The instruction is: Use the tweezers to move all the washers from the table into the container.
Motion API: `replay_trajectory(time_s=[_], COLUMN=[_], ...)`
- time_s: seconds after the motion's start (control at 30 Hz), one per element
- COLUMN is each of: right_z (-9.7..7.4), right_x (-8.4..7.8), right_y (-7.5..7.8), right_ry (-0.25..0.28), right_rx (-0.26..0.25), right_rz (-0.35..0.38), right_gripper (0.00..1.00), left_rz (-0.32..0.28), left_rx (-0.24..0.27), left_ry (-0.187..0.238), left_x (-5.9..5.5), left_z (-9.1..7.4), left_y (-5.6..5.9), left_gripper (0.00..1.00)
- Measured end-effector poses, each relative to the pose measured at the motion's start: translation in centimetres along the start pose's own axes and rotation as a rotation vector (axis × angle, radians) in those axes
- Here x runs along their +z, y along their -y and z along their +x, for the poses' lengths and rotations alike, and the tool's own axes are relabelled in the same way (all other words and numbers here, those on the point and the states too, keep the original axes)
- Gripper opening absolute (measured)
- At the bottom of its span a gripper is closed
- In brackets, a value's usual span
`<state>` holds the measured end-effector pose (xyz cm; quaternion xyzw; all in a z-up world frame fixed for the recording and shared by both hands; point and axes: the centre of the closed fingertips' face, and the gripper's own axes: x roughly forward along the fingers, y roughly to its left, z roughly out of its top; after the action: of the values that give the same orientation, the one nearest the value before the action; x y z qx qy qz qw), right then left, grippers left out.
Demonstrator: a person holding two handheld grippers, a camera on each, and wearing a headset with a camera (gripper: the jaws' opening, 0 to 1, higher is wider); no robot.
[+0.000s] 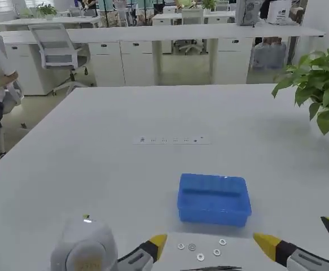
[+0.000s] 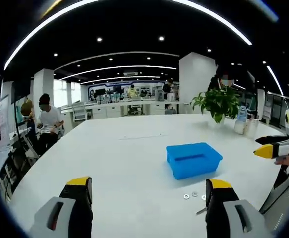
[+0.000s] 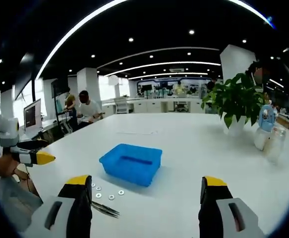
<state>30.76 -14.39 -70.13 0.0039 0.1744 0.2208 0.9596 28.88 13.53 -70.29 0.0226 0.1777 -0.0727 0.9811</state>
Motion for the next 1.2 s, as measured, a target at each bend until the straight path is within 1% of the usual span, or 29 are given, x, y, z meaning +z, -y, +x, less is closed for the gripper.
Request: replay_trajectory(time_s=[0.2, 0.73, 1.07, 1.2], right_z=[0.08, 0.16, 0.08, 0.06], right_x=[-0.24, -0.45, -0.28, -0.29], right_y=[-0.05, -0.02, 0.03, 0.05], right_ry=[-0.013, -0.023, -0.016, -0.016], right_rx=[-0.001, -0.003, -0.005, -0.006], right_rz=[-0.007, -0.013, -0.012, -0.015], right_gripper=[0.88, 0.88, 0.87, 0.87], left_rz=[0.006, 0.011, 0.019, 0.024], left_rx=[-0.001, -0.002, 0.001, -0.011], left_ry=[-0.009, -0.016, -0.017, -0.022], left_x=[-0.17, -0.27, -0.27, -0.30], left_z=[0.03, 0.02, -0.02, -0.05], left_y=[0.06, 0.08, 0.04, 0.35], left_gripper=[0.96, 0.95, 0.94, 0.94])
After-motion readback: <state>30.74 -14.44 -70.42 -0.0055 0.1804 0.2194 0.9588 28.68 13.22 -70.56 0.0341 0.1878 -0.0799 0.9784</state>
